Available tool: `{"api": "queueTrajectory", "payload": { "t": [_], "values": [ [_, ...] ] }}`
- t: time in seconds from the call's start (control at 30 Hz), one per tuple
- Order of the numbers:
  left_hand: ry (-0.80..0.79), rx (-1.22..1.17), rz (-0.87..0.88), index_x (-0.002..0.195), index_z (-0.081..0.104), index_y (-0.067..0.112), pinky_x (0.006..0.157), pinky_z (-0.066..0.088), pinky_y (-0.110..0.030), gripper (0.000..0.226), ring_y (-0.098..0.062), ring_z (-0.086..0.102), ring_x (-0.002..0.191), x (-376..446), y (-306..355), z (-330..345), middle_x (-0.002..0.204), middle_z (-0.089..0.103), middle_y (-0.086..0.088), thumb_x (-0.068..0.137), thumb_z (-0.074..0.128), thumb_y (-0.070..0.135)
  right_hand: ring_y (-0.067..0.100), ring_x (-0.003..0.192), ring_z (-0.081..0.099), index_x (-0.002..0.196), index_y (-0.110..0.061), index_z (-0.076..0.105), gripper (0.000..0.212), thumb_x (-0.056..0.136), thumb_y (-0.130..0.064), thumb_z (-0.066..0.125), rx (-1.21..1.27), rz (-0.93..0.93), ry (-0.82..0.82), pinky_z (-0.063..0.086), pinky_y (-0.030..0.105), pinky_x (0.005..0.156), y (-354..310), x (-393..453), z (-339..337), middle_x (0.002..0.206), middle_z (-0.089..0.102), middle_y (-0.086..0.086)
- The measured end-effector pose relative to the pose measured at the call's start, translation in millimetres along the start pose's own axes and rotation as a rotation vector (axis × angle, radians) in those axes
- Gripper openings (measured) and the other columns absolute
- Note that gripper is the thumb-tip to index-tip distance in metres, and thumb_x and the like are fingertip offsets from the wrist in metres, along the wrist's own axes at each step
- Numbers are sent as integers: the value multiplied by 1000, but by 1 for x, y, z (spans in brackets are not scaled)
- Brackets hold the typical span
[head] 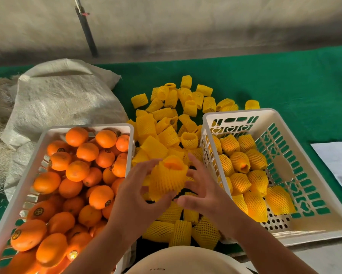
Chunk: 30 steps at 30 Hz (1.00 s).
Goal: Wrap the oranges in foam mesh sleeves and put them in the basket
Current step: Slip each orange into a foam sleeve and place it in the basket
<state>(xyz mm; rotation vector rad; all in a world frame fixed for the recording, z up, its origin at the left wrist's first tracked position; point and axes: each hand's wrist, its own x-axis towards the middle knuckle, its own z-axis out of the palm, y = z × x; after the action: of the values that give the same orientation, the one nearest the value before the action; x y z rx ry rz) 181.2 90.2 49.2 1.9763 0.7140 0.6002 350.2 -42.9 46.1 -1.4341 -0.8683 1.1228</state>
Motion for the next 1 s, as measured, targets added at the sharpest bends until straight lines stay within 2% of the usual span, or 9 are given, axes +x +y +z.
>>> {"api": "queueTrajectory", "payload": {
  "t": [0.07, 0.17, 0.3, 0.47, 0.63, 0.77, 0.83, 0.9, 1.0],
  "values": [
    [-35, 196, 199, 150, 39, 51, 91, 51, -19, 77, -2, 48, 136, -4, -2, -1, 149, 44, 28, 83, 76, 56, 6, 135, 55, 155, -59, 22, 109, 70, -60, 90, 32, -16, 1, 57, 39, 100, -1, -2, 2, 145, 52, -29],
    [-65, 232, 288, 155, 33, 51, 98, 48, -25, 79, -5, 44, 141, -9, -5, -1, 153, 39, 26, 85, 71, 52, 8, 131, 58, 157, -52, 27, 102, 76, -49, 90, 57, -47, 30, 59, 32, 94, -1, -4, 6, 140, 56, -27],
    [-74, 182, 208, 155, 33, 50, 95, 56, -31, 79, -4, 47, 137, -10, -5, 3, 152, 40, 28, 86, 70, 59, 14, 127, 61, 151, -46, 41, 86, 79, -46, 88, 29, -65, 114, 60, 37, 93, 4, -3, 10, 137, 59, -18],
    [-109, 173, 27, 155, 28, 58, 78, 55, -21, 86, 8, 57, 119, -11, -25, 2, 152, 32, 39, 80, 69, 74, 25, 121, 67, 131, -41, 62, 48, 88, -45, 81, 232, 14, 211, 61, 41, 91, 22, -5, -5, 131, 69, -1],
    [-121, 411, -87, 143, 35, 65, 87, 47, -27, 65, 10, 42, 120, -21, -74, -8, 139, 23, 57, 85, 64, 66, 28, 120, 69, 134, -29, 64, 53, 86, -40, 82, 419, 78, 484, 61, 40, 89, 38, -14, -80, 132, 70, 7],
    [-179, 509, -151, 144, 39, 60, 87, 47, -31, 63, 9, 36, 123, -36, -124, -14, 142, 26, 53, 86, 65, 62, 27, 120, 67, 150, -21, 49, 88, 74, -46, 87, 271, 222, 712, 63, 44, 89, 60, -26, -150, 139, 63, 9],
    [-203, 543, -151, 142, 41, 59, 87, 47, -34, 62, 0, 44, 122, -44, -146, -12, 145, 38, 40, 86, 67, 60, 23, 116, 66, 150, -21, 48, 84, 79, -45, 86, 62, 367, 750, 65, 40, 83, 71, -34, -181, 139, 60, 8],
    [-219, 635, -122, 143, 42, 56, 87, 46, -36, 62, -13, 53, 118, -49, -162, -7, 140, 51, 19, 86, 65, 61, 16, 100, 66, 140, -23, 53, 66, 85, -45, 82, -256, 508, 698, 64, 32, 68, 81, -44, -207, 127, 63, 2],
    [-190, 757, -46, 141, 54, 36, 88, 47, -43, 63, -21, 56, 116, -55, -172, 2, 133, 57, 10, 86, 52, 66, 16, 87, 65, 149, -18, 47, 78, 85, -49, 79, -699, 780, 482, 57, 30, 62, 91, -57, -234, 125, 62, 6]
  ]
}}
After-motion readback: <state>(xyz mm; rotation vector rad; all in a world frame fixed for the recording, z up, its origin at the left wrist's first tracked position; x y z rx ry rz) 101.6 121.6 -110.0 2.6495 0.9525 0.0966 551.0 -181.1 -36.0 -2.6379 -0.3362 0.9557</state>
